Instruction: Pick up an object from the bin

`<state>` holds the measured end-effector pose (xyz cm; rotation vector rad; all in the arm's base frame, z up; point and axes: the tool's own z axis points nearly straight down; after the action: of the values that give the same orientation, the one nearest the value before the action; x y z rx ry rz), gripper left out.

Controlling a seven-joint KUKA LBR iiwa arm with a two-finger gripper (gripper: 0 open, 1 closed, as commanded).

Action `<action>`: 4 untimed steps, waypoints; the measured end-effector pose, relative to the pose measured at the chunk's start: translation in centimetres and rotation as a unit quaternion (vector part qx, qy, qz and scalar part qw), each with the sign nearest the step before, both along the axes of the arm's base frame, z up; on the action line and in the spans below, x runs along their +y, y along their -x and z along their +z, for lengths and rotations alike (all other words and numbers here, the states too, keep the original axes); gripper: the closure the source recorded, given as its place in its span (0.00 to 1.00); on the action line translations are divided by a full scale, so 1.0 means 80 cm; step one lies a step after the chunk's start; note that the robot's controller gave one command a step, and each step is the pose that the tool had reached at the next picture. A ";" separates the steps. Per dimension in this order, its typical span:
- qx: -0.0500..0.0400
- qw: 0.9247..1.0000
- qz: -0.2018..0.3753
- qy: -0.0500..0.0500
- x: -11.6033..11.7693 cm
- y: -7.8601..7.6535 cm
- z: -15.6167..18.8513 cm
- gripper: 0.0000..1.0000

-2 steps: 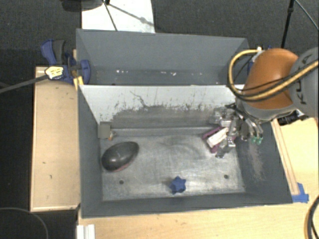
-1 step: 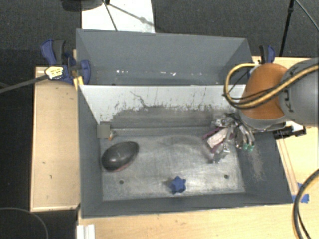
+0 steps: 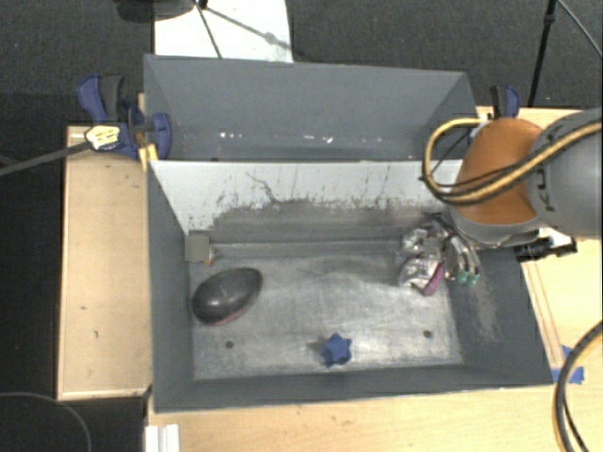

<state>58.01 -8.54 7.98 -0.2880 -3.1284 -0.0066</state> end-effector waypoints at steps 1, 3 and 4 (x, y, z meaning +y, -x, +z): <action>-0.006 1.000 0.010 0.003 -0.010 -0.006 0.154 1.00; 0.002 0.998 0.055 0.001 -0.001 -0.007 -0.007 0.00; -0.001 0.998 0.056 0.000 0.002 -0.010 -0.001 1.00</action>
Offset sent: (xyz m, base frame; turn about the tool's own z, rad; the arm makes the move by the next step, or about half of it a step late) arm 0.0023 -0.0077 0.1169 -0.0217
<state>58.78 -8.41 7.86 -0.1120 -3.1411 -0.0066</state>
